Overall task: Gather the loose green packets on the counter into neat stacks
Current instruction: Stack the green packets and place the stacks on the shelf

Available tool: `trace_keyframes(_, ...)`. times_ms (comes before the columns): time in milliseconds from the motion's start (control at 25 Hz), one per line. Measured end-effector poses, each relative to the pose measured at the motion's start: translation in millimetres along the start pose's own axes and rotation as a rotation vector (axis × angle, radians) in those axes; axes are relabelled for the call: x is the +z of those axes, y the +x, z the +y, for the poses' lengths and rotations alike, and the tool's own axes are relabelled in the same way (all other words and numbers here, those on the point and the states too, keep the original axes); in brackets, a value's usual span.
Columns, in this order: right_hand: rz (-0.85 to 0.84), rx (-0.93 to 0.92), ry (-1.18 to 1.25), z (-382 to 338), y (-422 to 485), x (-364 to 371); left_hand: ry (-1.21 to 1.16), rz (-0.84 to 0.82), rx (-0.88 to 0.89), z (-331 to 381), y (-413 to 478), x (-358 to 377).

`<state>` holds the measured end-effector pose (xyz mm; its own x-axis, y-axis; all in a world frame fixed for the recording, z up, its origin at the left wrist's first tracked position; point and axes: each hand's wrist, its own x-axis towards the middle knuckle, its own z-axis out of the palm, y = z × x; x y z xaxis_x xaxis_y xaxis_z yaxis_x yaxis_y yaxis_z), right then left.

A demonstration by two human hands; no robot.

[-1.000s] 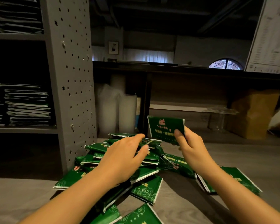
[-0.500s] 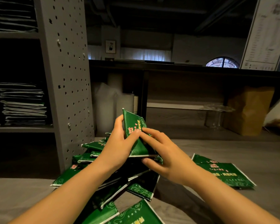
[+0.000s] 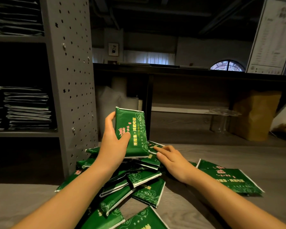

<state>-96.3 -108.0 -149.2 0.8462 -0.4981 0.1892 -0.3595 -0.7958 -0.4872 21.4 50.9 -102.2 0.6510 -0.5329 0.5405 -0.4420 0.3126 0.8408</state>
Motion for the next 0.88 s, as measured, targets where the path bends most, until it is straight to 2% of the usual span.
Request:
trace_keyframes(240, 0.076, 0.074, 0.078, -6, -6, -5, 0.027, 0.018, -0.016, -3, 1, 1)
trace_keyframes(400, -0.006, 0.073, -0.123, -8, -5, 2, 0.047, 0.007, -0.029, -7, 0, 2)
trace_keyframes(480, 0.031, 0.082, -0.067, -6, -2, 2, 0.052, 0.001, -0.034, -8, 1, 3)
trace_keyframes(560, 0.114, 0.090, 0.049, -6, -4, 0, 0.054, -0.002, -0.044, -8, 1, 4)
trace_keyframes(720, 0.381, 0.106, 0.081, -4, -10, -11, 0.044, -0.005, -0.067, -6, 1, 3)
trace_keyframes(880, 0.641, 0.143, 0.445, 0, -14, -33, 0.035, 0.001, -0.086, -3, -1, 3)
